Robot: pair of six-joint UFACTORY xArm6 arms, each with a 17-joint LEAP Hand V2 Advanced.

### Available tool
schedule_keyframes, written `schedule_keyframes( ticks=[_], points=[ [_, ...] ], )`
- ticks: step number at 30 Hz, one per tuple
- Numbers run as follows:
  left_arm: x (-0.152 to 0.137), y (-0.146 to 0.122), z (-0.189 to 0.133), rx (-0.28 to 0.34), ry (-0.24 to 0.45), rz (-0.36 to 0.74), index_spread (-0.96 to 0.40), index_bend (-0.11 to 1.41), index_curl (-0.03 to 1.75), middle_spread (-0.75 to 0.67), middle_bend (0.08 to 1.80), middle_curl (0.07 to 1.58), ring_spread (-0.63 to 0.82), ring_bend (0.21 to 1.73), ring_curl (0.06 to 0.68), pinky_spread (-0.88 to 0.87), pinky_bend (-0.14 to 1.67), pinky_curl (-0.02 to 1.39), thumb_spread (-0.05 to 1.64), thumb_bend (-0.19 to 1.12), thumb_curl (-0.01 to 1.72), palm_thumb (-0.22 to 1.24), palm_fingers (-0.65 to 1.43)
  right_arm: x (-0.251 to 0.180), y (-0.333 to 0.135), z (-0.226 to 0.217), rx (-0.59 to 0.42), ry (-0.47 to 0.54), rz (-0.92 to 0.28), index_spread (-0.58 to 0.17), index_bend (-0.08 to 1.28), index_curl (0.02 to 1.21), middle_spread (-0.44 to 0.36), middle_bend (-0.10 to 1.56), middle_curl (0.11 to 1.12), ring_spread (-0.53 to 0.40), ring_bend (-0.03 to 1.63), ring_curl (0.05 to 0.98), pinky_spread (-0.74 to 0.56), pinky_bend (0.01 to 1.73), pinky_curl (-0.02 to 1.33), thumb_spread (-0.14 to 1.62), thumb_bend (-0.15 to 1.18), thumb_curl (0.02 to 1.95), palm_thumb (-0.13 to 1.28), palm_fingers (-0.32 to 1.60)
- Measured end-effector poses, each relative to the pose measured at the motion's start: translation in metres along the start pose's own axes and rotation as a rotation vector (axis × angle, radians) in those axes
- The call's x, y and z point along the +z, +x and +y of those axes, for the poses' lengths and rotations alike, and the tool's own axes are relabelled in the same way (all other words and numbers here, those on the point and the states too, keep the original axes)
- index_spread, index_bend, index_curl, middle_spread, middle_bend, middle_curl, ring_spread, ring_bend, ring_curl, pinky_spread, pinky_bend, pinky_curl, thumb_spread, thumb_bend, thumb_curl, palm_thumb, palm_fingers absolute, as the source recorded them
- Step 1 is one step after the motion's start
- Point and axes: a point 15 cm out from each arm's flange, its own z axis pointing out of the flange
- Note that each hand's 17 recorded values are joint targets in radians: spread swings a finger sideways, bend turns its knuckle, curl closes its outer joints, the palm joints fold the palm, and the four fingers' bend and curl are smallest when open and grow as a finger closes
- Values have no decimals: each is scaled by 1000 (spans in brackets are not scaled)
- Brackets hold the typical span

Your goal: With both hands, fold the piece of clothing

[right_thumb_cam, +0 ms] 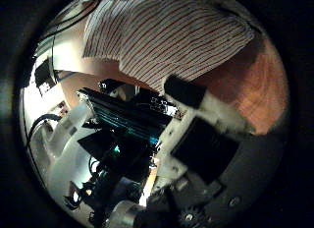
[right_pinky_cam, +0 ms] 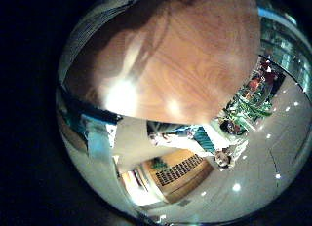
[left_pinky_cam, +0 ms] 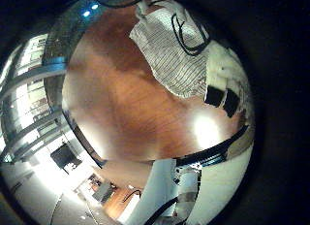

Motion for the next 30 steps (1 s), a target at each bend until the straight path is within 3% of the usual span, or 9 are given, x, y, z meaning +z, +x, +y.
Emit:
schedule_keyframes(
  ticks=[3, 5, 8, 13, 23, 30],
  points=[
    [-2, 2, 4, 4, -4, 8, -698, 509, 1068, -531, 958, 879, -437, 1292, 511, -594, 1093, 676, 1384, -8, 291, 476, 1085, -7, 1, -5, 2, 37, 3, -414, 405, 467, -259, 739, 686, -285, 1146, 498, -355, 1193, 350, 1061, 34, 390, 752, 1212],
    [-3, 3, 7, 9, -9, 14, -705, 499, 1079, -532, 957, 880, -438, 1293, 510, -595, 1091, 678, 1383, -8, 290, 476, 1086, -13, 2, -3, 5, 56, 5, -435, 528, 539, -265, 836, 738, -275, 1171, 526, -332, 1235, 383, 1060, 35, 404, 800, 1241],
    [-6, 4, 14, 18, -18, 20, -713, 489, 1094, -533, 955, 882, -437, 1290, 510, -596, 1087, 681, 1383, -8, 290, 476, 1087, -20, 4, -2, 3, 78, 7, -437, 719, 646, -250, 949, 791, -263, 1218, 562, -292, 1307, 432, 1076, 52, 434, 883, 1238],
    [-11, 1, 23, 27, -19, 27, -722, 471, 1116, -535, 951, 885, -437, 1288, 511, -598, 1082, 686, 1382, -11, 285, 457, 1090, -31, 7, 10, 9, 85, 6, -411, 894, 771, -227, 1098, 855, -248, 1302, 621, -238, 1388, 500, 1114, 58, 480, 956, 1145],
    [-11, -9, 37, 32, -29, 46, -739, 447, 1149, -539, 940, 890, -441, 1281, 510, -602, 1074, 695, 1383, -11, 281, 432, 1091, -62, 11, 35, 33, 145, 0, -373, 976, 889, -194, 1208, 893, -235, 1376, 696, -195, 1432, 604, 1165, 14, 542, 979, 1052],
    [-19, -14, 68, 52, -42, 65, -748, 427, 1165, -543, 936, 894, -440, 1278, 509, -605, 1065, 701, 1388, -10, 279, 414, 1091, -89, 21, 55, 59, 222, -10, -353, 984, 932, -181, 1230, 894, -230, 1377, 720, -187, 1418, 659, 1180, -9, 573, 980, 1041]
  ],
)
